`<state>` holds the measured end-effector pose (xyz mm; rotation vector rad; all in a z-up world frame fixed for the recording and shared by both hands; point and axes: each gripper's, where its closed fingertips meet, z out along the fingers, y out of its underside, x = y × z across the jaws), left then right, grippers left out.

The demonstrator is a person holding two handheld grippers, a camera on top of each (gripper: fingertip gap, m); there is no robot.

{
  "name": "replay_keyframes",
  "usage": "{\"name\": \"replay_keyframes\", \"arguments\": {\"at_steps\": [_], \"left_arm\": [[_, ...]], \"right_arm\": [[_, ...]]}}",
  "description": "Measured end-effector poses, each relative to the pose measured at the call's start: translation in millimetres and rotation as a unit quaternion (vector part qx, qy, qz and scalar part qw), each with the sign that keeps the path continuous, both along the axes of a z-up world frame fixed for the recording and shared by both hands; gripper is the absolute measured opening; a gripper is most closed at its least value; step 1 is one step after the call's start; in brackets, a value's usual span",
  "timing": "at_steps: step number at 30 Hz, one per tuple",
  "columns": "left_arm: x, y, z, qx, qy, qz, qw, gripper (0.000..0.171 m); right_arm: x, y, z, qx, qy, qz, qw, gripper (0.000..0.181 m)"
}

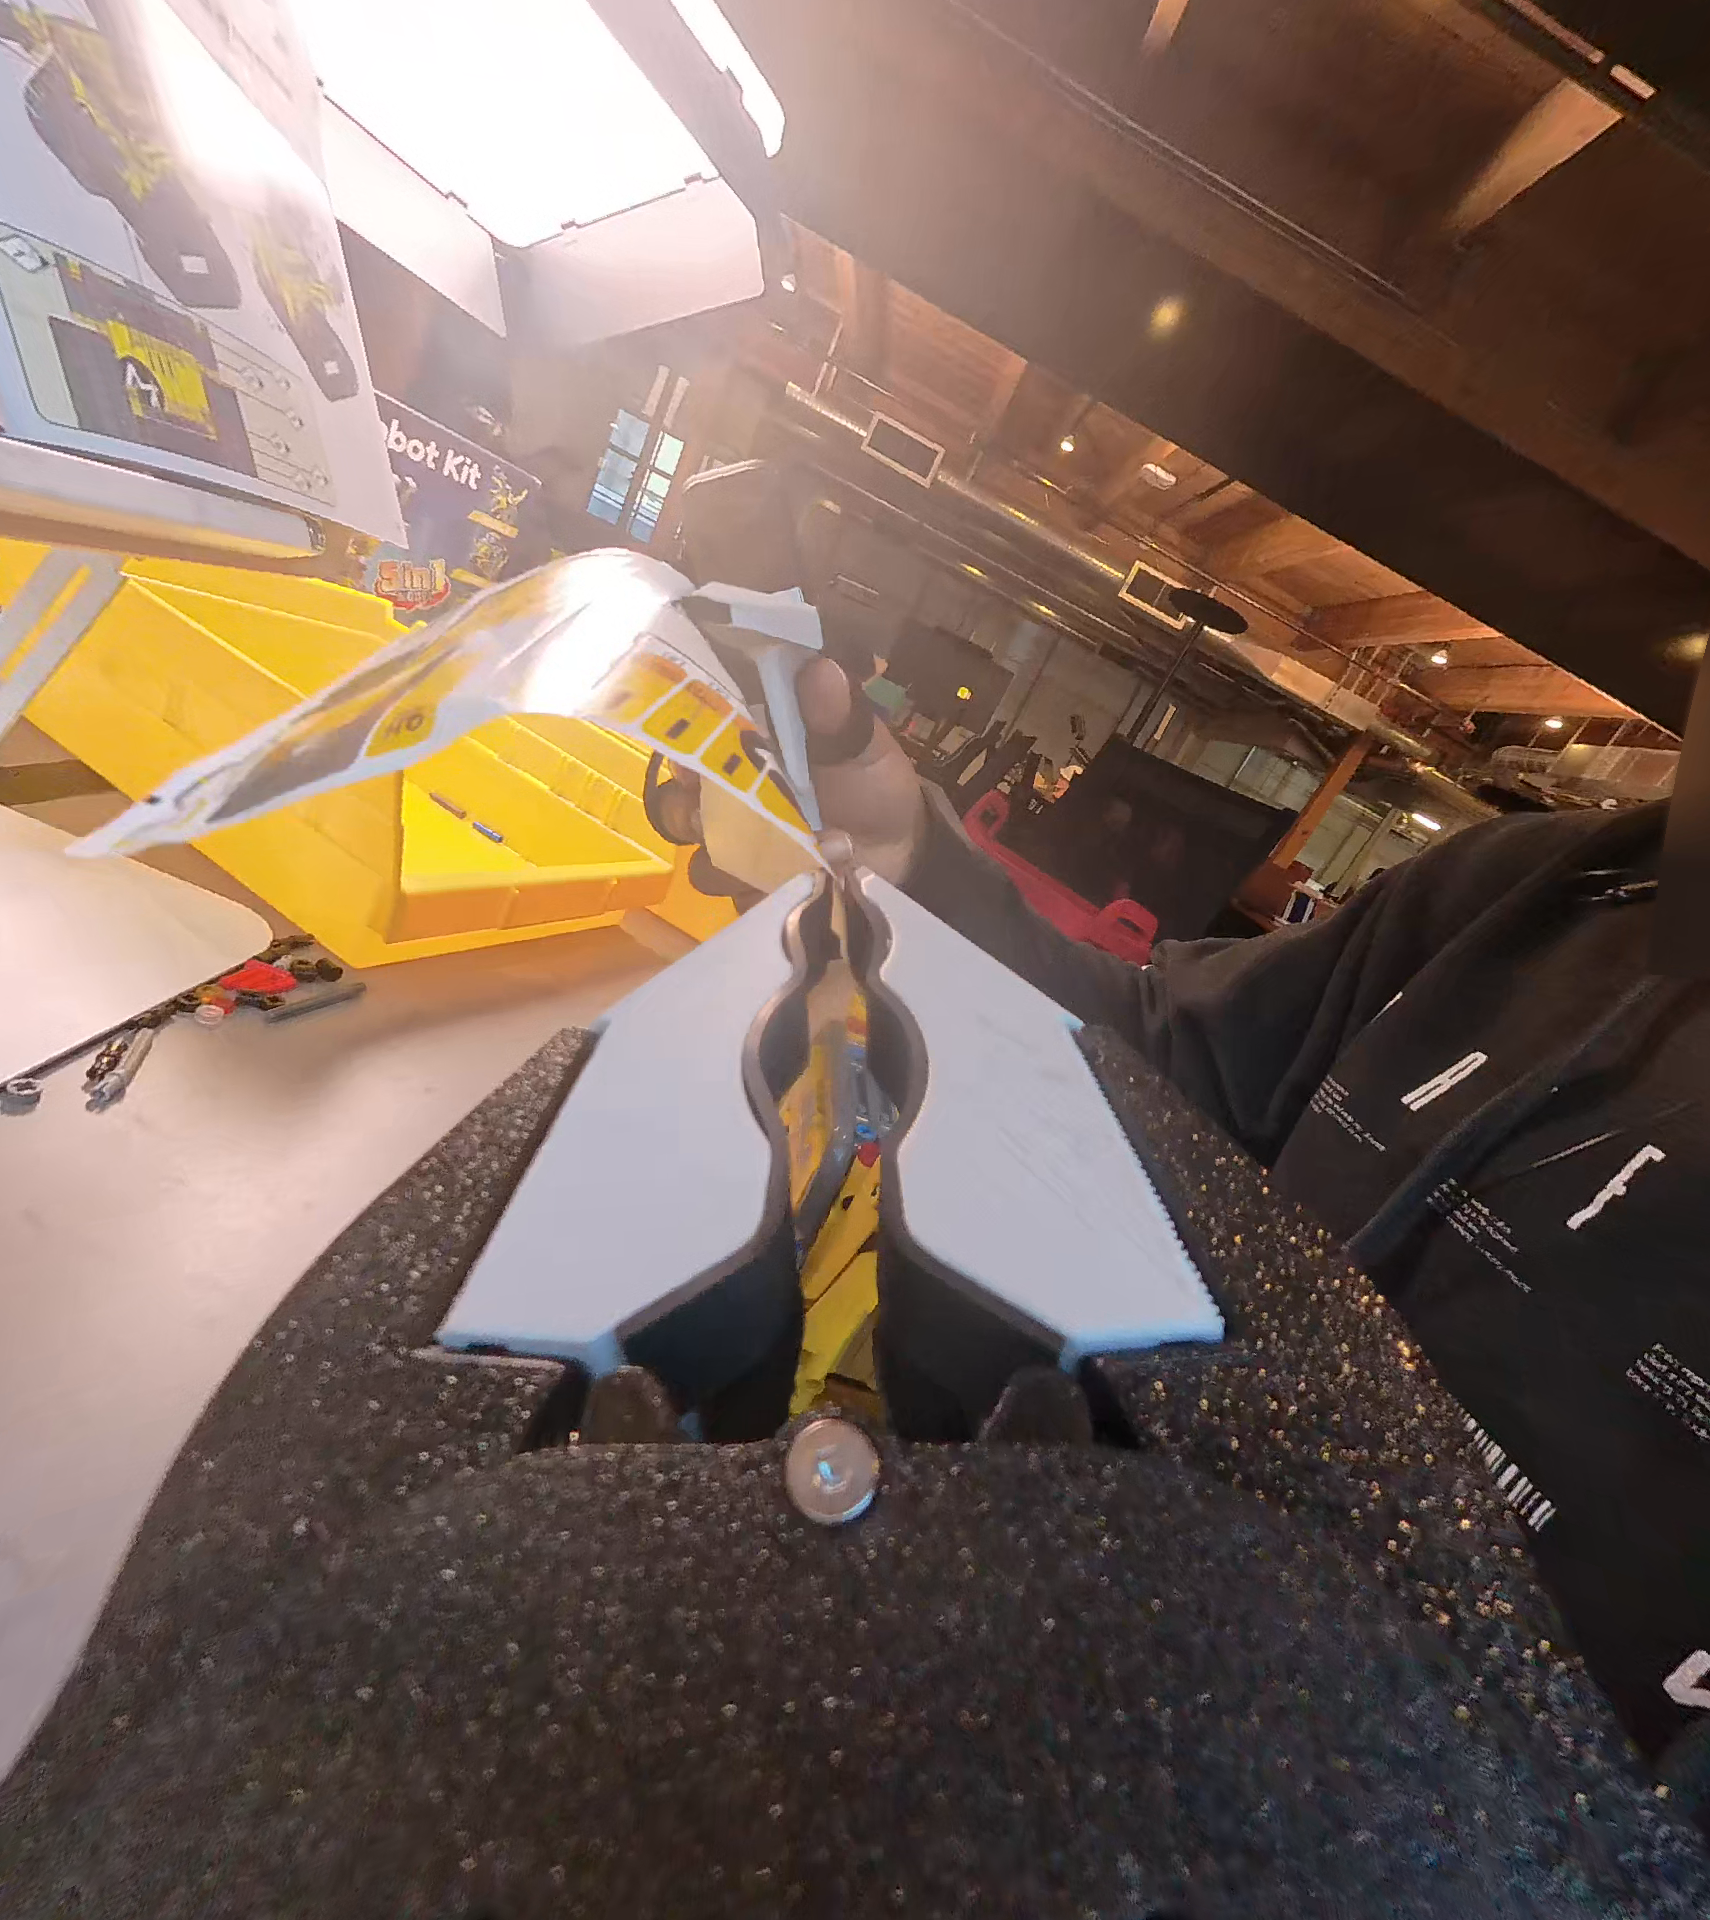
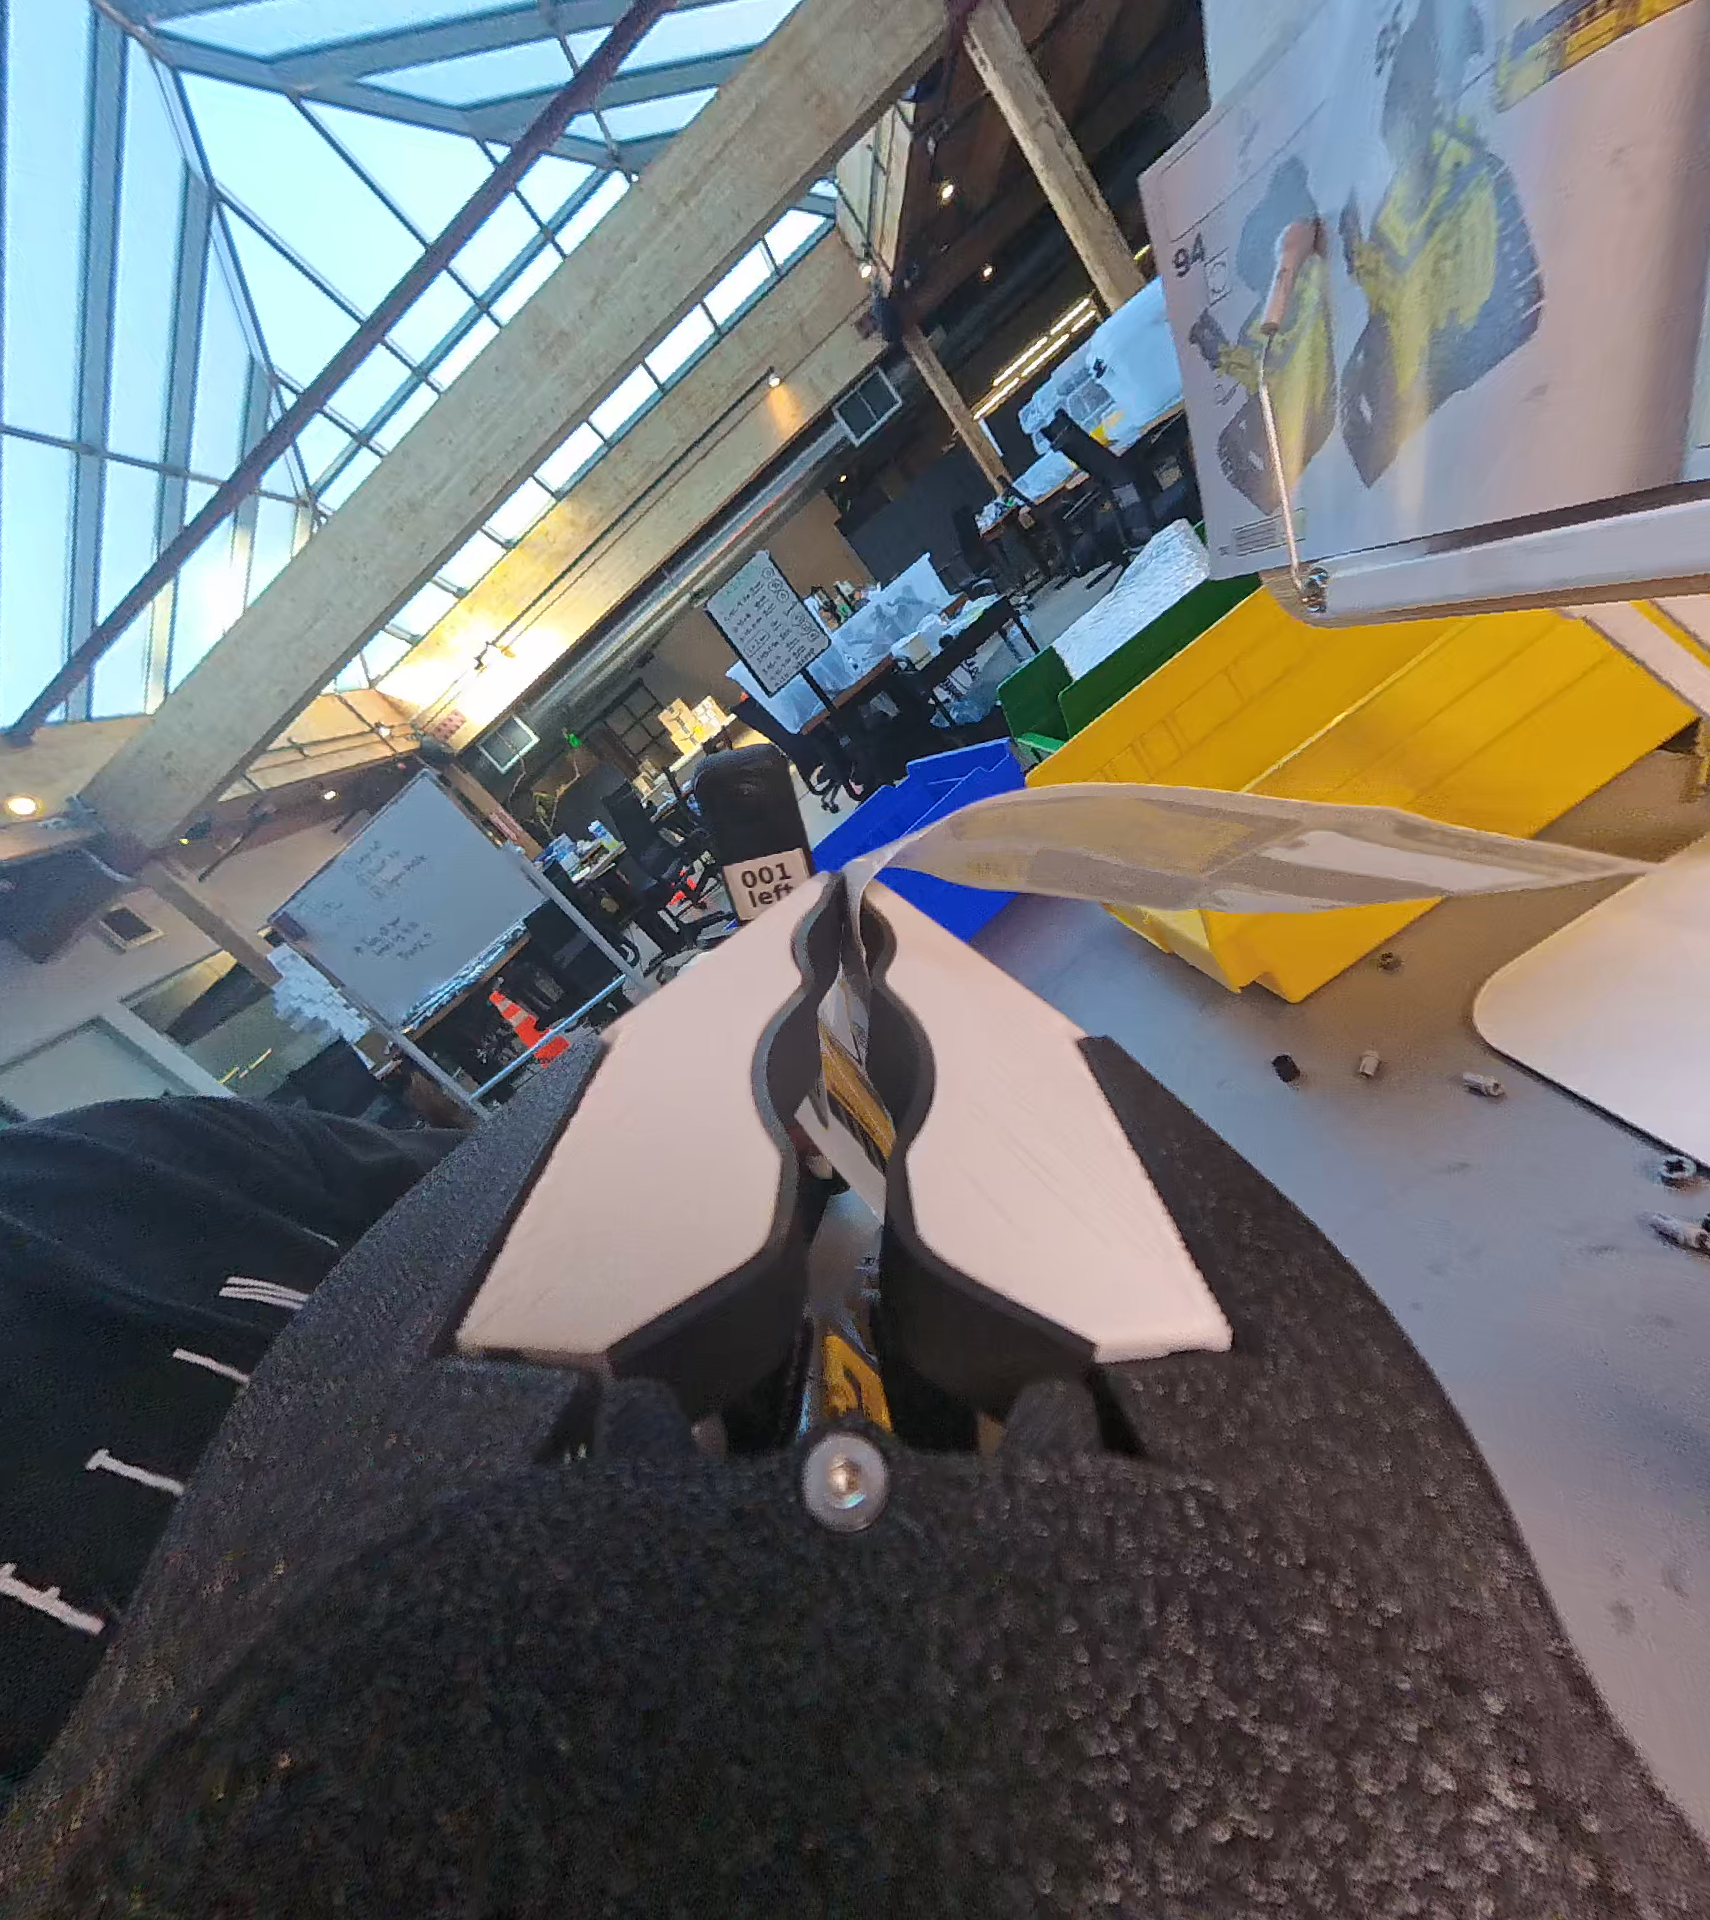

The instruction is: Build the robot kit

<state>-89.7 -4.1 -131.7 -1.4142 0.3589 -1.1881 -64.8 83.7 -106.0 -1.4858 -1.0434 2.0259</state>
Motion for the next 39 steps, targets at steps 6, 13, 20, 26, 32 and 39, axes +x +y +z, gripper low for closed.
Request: {"name": "replay_keyframes", "arguments": {"at_steps": [6,13,20,26,32,39], "left_arm": [[0.3,-2.6,7.9,0.027,0.002,0.012,1.0,0.0],[6.4,-7.7,10.2,0.028,-0.008,-0.01,1.0,0.009],[9.8,-10.8,10.5,0.039,0.01,-0.011,0.999,0.0],[12.3,-14.0,12.5,0.056,0.025,-0.008,0.998,0.0],[14.9,-19.8,17.9,0.074,0.011,-0.021,0.997,0.0],[16.4,-22.2,19.0,0.079,0.005,-0.027,0.996,0.0]], "right_arm": [[-2.2,3.2,-9.3,0.004,-0.025,-0.005,1.0,0.001],[3.7,-12.1,4.7,0.001,0.017,0.045,0.999,0.0],[1.9,-14.2,-0.3,0.015,0.005,0.047,0.999,0.001],[1.8,-8.9,-0.9,0.011,0.004,0.034,0.999,0.0],[1.1,-14.3,-4.6,0.019,-0.002,0.046,0.999,0.0],[3.4,-28.0,-2.3,0.009,0.021,0.09,0.996,0.0]]}}
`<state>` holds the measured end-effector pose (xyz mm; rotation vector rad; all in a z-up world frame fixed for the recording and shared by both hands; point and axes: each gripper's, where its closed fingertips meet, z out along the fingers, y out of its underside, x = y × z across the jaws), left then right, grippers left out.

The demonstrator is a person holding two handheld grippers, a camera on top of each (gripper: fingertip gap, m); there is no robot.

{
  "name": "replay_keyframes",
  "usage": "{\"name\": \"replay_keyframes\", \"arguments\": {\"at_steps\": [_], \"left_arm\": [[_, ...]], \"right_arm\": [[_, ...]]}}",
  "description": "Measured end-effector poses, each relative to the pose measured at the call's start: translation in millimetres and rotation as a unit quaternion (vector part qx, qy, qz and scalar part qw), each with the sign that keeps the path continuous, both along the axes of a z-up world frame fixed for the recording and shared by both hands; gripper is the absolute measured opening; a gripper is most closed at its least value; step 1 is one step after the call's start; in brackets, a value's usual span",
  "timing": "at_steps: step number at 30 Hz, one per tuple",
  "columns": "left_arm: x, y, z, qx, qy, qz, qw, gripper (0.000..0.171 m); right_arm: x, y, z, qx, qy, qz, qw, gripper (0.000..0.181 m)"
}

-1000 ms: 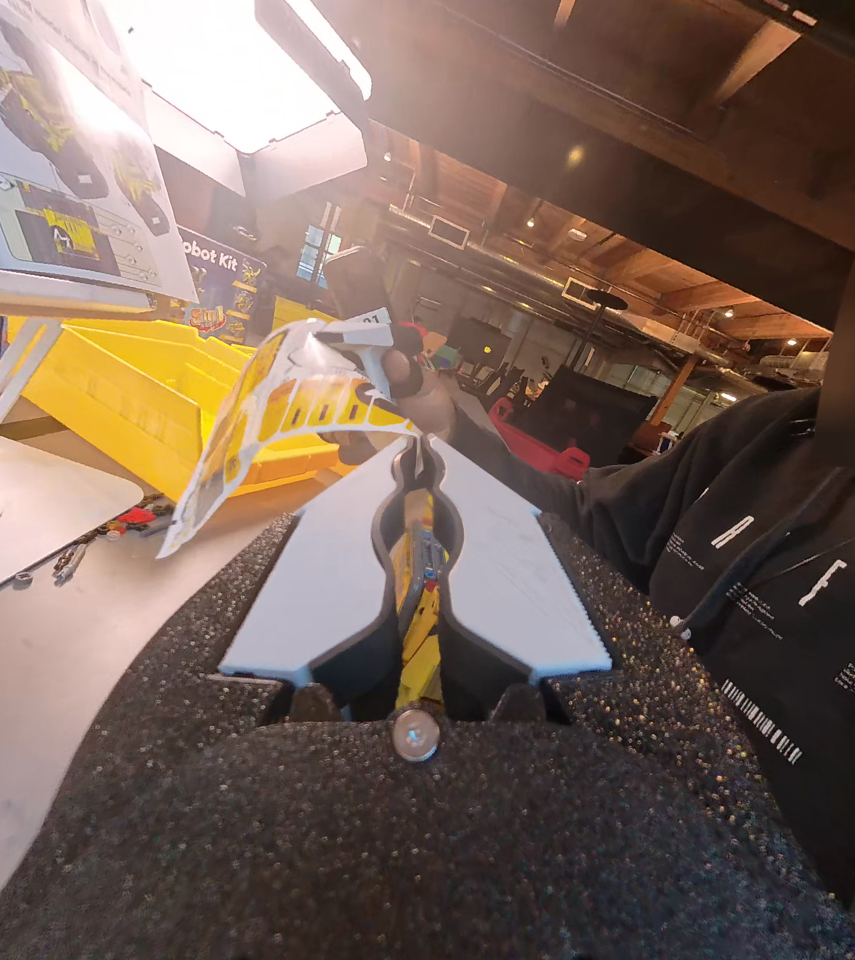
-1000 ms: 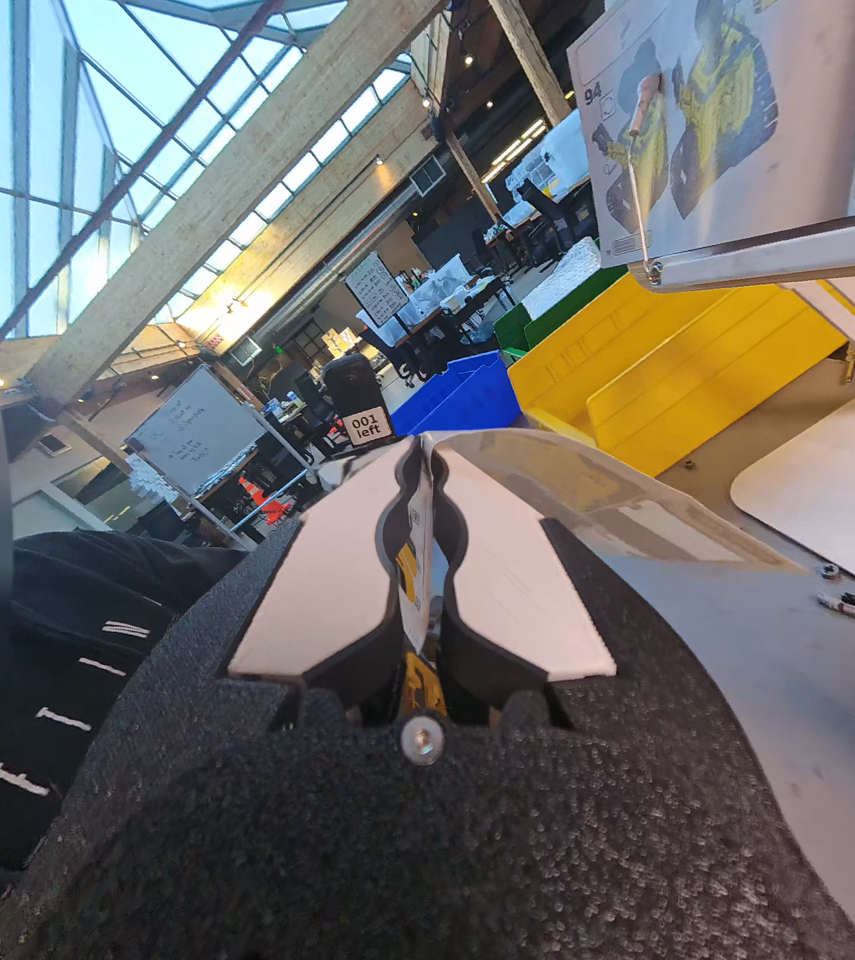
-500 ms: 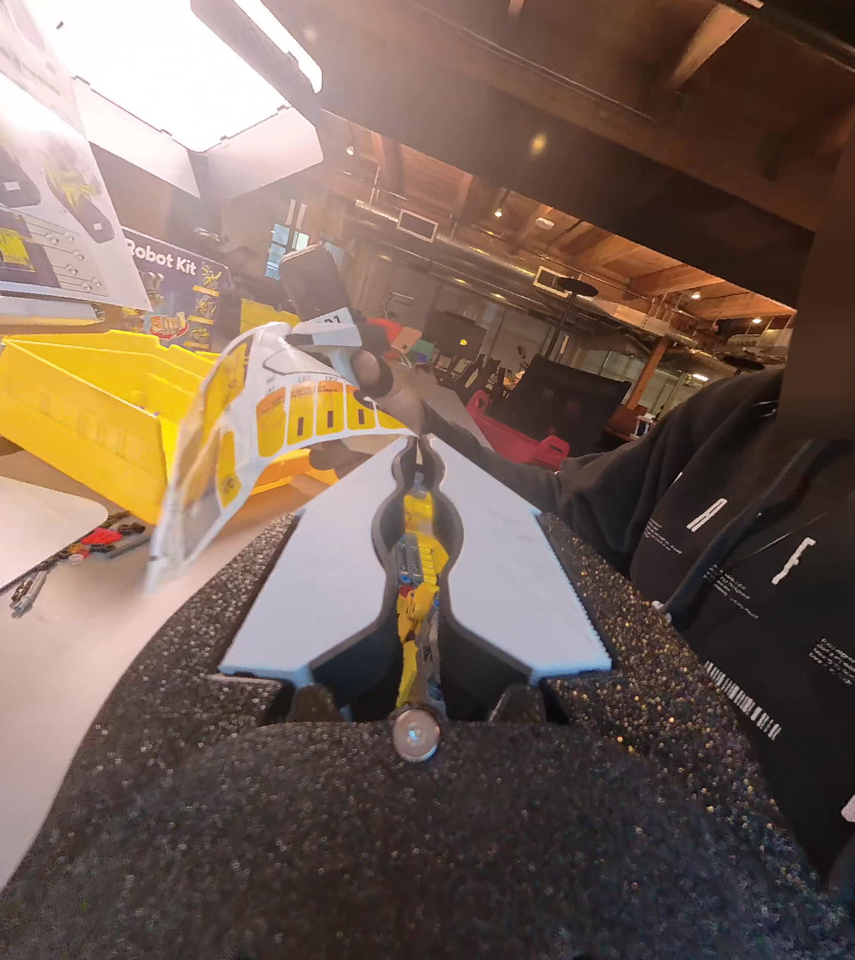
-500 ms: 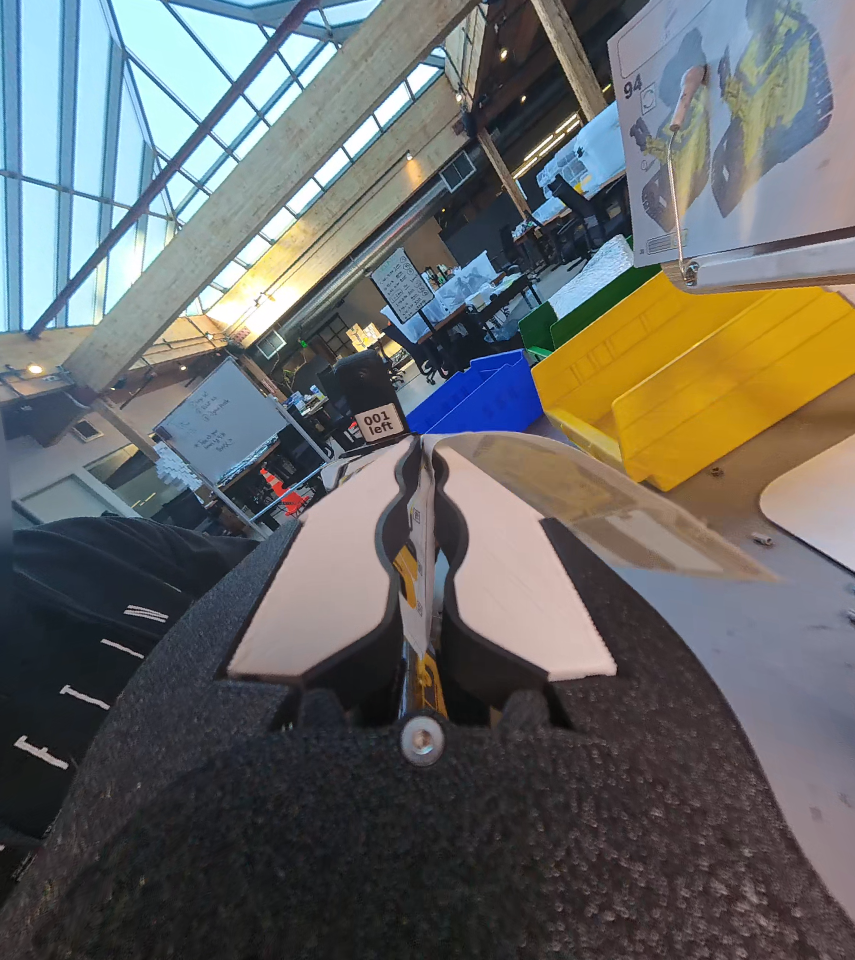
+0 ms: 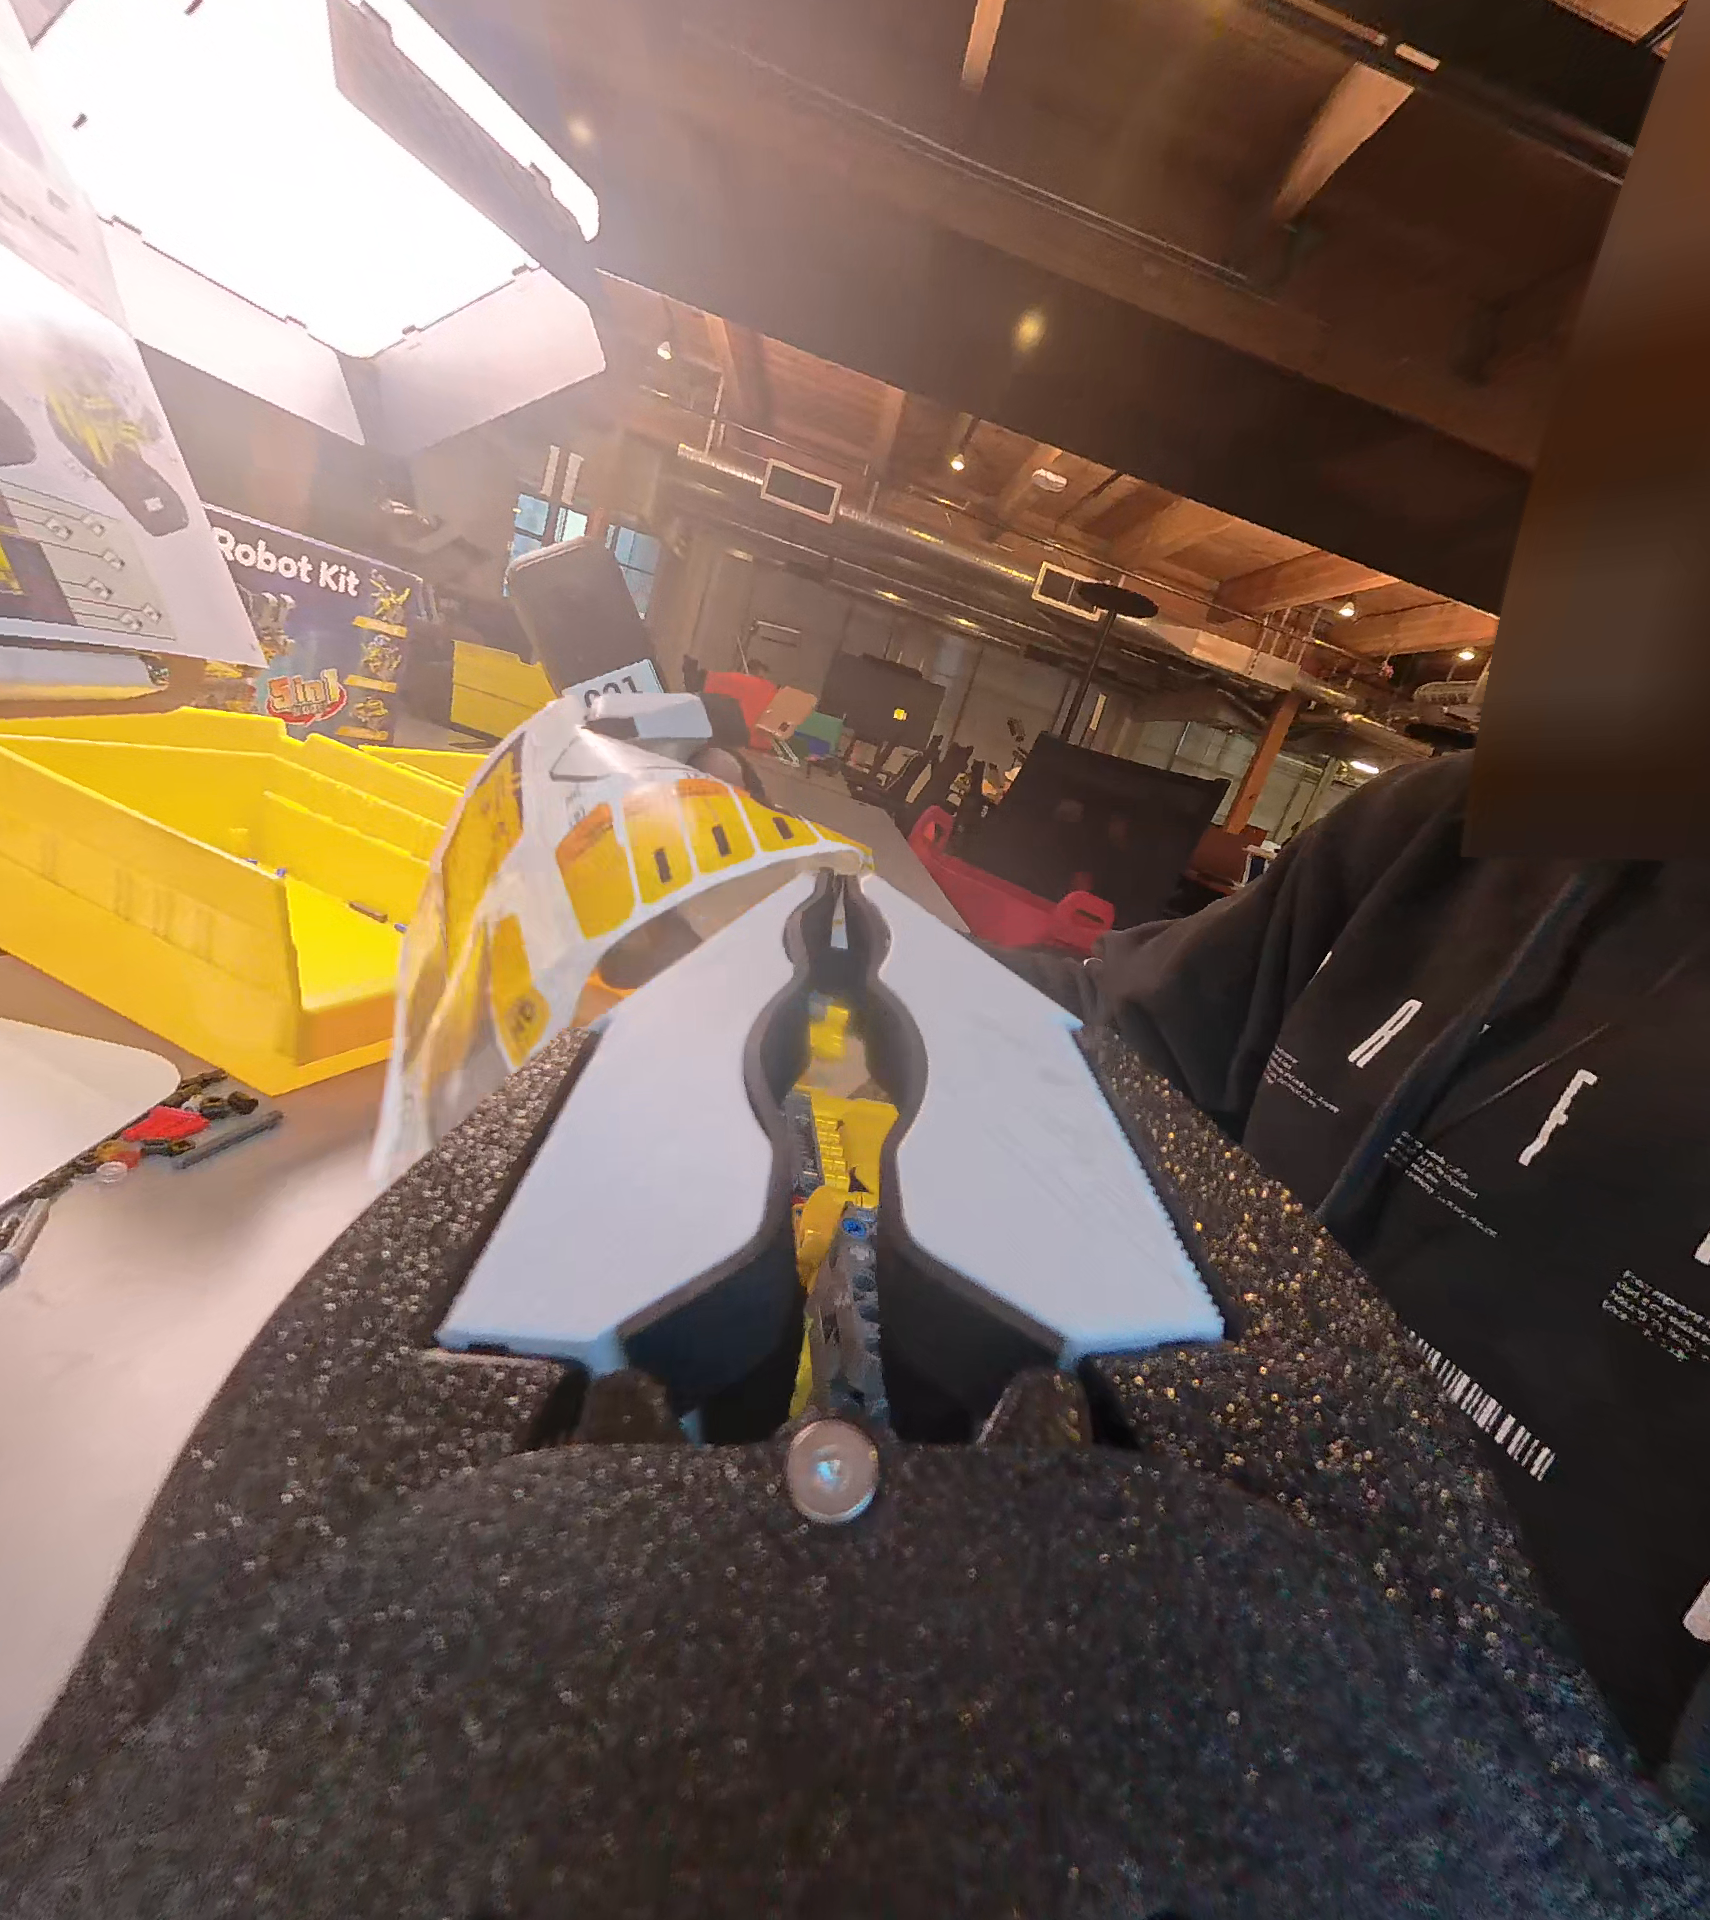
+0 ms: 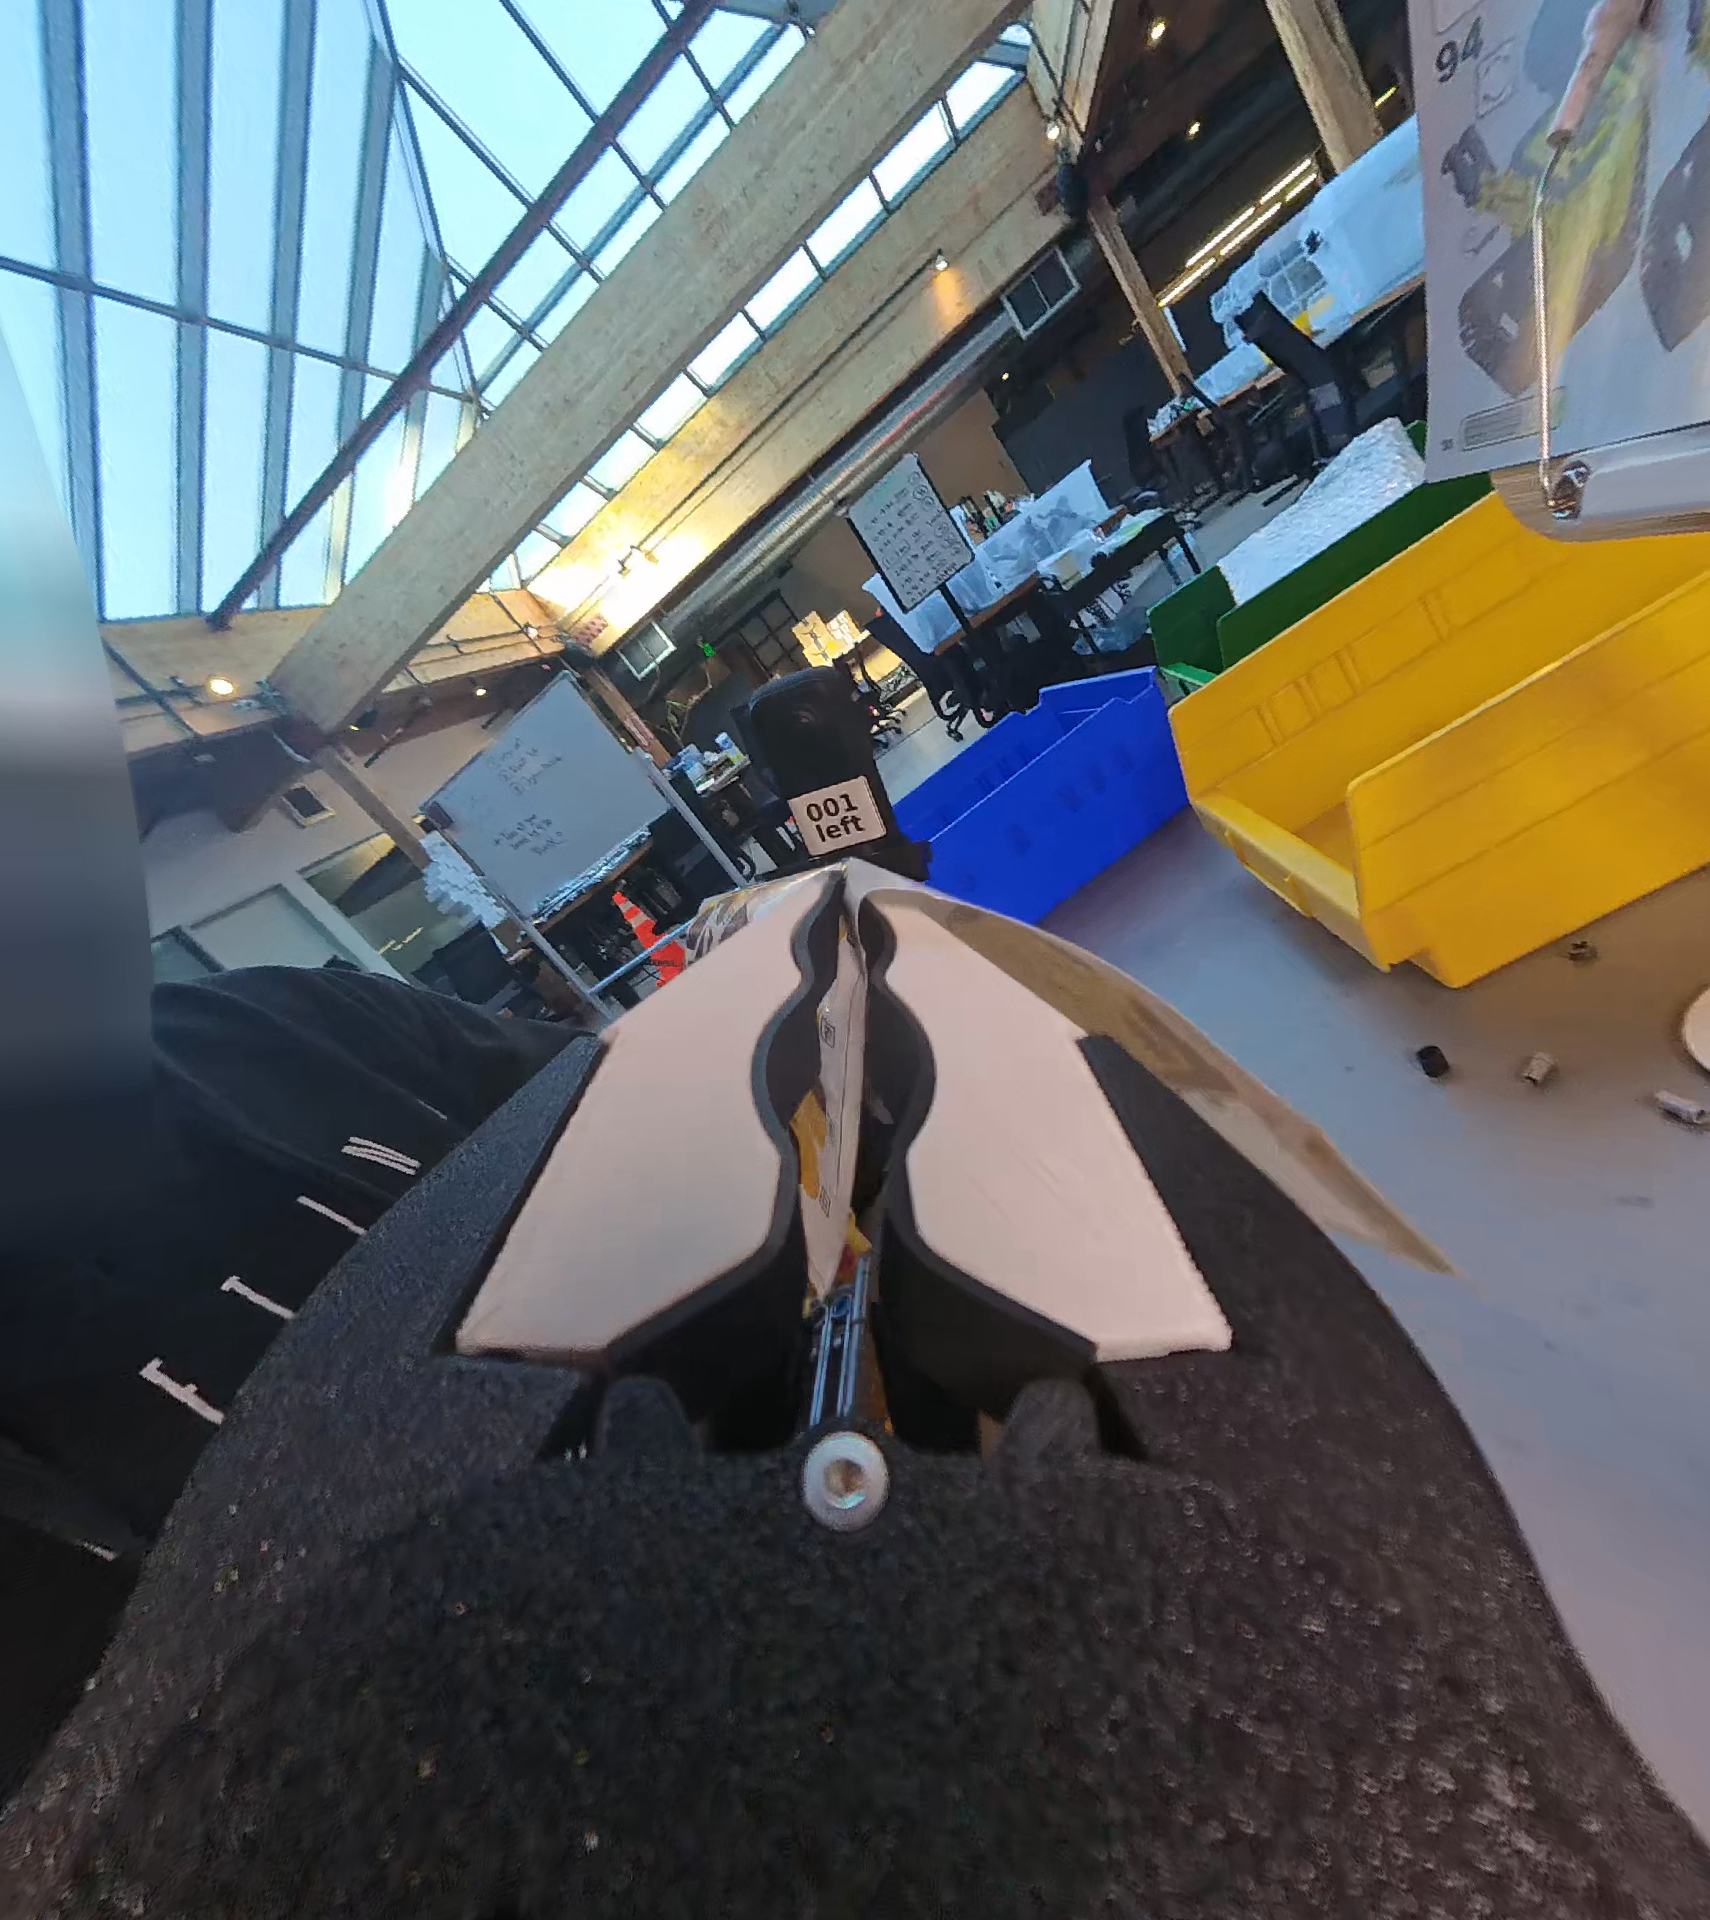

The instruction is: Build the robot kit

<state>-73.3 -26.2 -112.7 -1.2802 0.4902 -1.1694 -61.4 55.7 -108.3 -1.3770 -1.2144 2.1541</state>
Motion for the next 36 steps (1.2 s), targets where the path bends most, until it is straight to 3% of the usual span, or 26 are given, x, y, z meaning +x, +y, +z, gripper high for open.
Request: {"name": "replay_keyframes", "arguments": {"at_steps": [9,16,21,26,28,30,33,36], "left_arm": [[4.2,-0.7,-1.4,0.02,0.026,0.015,0.999,0.0],[0.7,-0.7,3.6,0.056,0.032,0.049,0.997,0.0],[-5.4,7.0,0.1,0.068,0.065,0.1,0.991,0.0],[-25.9,12.6,7.4,0.068,0.048,0.145,0.986,0.0],[-32.2,16.6,4.2,0.071,0.075,0.172,0.98,0.0],[-33.3,20.0,-0.9,0.075,0.107,0.191,0.973,0.0],[-27.1,22.8,-9.1,0.084,0.151,0.202,0.964,0.0],[-14.6,21.9,-17.1,0.099,0.192,0.196,0.956,0.0]], "right_arm": [[-8.7,-4.2,-27.0,0.049,-0.054,-0.006,0.997,0.0],[-6.7,-11.3,-49.2,0.062,-0.093,0.032,0.993,0.002],[-4.5,5.7,-50.0,0.066,-0.104,0.008,0.992,0.019],[17.3,40.0,-36.5,0.114,-0.116,-0.054,0.985,0.04],[22.7,58.1,-22.7,0.168,-0.108,-0.118,0.973,0.04],[26.3,53.4,-3.2,0.266,-0.078,-0.151,0.949,0.038],[20.0,8.3,12.8,0.391,-0.024,-0.124,0.912,0.032],[6.5,-36.3,-1.8,0.516,0.004,-0.081,0.853,0.028]]}}
